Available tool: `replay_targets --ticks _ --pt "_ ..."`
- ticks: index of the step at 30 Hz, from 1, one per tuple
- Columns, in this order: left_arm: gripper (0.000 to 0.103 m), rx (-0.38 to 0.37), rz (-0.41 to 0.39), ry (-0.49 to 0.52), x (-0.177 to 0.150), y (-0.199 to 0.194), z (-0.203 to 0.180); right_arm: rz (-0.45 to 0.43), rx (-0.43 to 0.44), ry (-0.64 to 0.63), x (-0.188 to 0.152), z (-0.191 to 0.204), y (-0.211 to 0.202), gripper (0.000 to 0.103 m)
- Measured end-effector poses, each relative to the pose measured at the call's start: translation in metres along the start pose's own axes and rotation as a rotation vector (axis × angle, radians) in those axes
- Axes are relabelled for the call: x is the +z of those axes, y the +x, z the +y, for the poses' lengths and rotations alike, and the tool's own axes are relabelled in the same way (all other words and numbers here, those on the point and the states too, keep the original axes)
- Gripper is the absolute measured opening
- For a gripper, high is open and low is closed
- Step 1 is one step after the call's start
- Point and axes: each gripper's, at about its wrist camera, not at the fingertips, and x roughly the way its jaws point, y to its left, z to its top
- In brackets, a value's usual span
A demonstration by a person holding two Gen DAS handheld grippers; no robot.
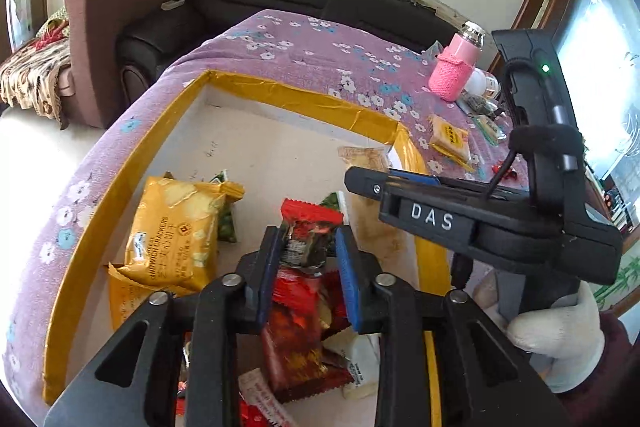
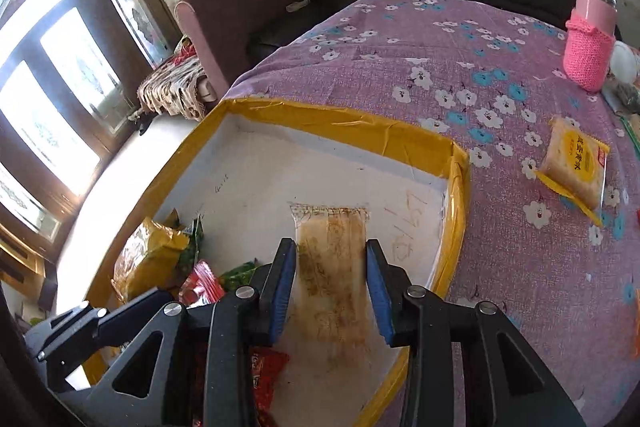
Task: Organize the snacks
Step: 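Carry the biscuit pack and red candy over the white box and open both tools, then withdraw both open tools from the box toward the remaining snacks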
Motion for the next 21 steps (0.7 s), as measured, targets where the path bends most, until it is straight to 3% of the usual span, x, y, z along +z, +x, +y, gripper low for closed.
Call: replay_targets --ticks 3,7,9,12,15,18,21 --pt "0.056 -0.006 -0.034 -0.007 -0.004 -0.011 0.000 -0.013 0.018 0.006 -0.002 -0.002 -0.006 0.037" --pt "0.061 -0.018 -0.067 -0.039 -0.007 -0.030 -0.002 -0.050 0.033 0.012 -0.012 -0.003 -0.028 0.037" --pt "0.074 0.005 -0.094 -0.053 -0.011 -0.041 -0.006 -0.070 0.037 0.007 -0.019 -0.004 -0.041 0.040" --pt "0.085 0.028 -0.171 -0.077 -0.021 -0.061 -0.014 -0.100 0.050 0.004 -0.034 -0.008 -0.060 0.045" --pt "0.085 0.049 -0.220 -0.068 -0.029 -0.070 -0.026 -0.125 0.052 0.013 -0.049 -0.019 -0.078 0.046" --pt "0.085 0.195 -0.210 0.017 -0.037 -0.065 -0.053 -0.141 0.035 0.025 -0.060 -0.035 -0.094 0.046" --pt "0.085 0.241 -0.208 0.069 -0.045 -0.063 -0.072 -0.163 0.017 0.058 -0.069 -0.059 -0.111 0.048"
